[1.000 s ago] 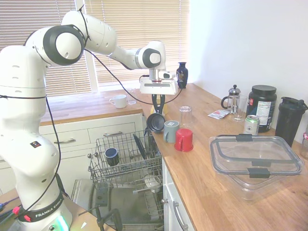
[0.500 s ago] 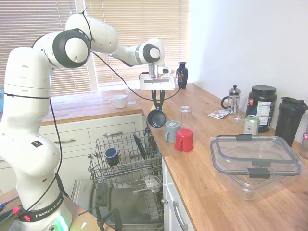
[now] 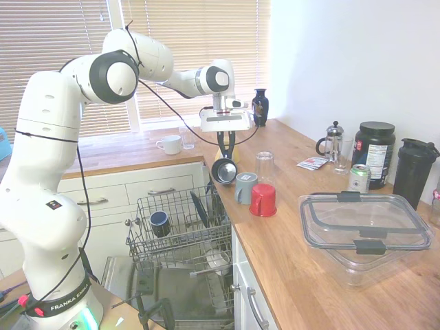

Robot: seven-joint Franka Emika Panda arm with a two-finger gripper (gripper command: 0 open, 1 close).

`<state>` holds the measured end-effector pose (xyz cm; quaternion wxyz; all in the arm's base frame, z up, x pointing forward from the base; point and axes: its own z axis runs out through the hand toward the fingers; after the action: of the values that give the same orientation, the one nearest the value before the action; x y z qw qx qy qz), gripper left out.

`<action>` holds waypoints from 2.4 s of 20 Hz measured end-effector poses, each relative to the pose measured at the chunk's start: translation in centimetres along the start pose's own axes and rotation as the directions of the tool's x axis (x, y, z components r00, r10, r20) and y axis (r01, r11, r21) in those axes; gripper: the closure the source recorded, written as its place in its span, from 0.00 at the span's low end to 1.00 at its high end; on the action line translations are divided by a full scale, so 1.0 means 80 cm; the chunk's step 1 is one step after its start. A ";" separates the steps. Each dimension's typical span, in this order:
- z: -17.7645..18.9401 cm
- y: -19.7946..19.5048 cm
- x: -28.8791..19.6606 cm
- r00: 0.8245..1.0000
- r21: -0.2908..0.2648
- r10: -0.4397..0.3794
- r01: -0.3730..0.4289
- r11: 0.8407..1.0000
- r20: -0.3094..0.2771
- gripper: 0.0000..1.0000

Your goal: Unload a mug from dishwasher

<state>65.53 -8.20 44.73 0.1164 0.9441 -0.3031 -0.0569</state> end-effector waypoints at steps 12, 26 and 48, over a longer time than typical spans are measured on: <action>0.003 -0.049 0.029 1.000 -0.071 -0.009 0.009 0.997 -0.007 1.00; 0.038 -0.084 0.054 0.997 -0.055 0.060 -0.063 0.997 -0.051 1.00; 0.058 -0.065 0.086 0.981 -0.024 0.183 -0.185 0.983 -0.063 0.00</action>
<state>73.16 -8.96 38.66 0.1441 0.9116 -0.3844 -0.0217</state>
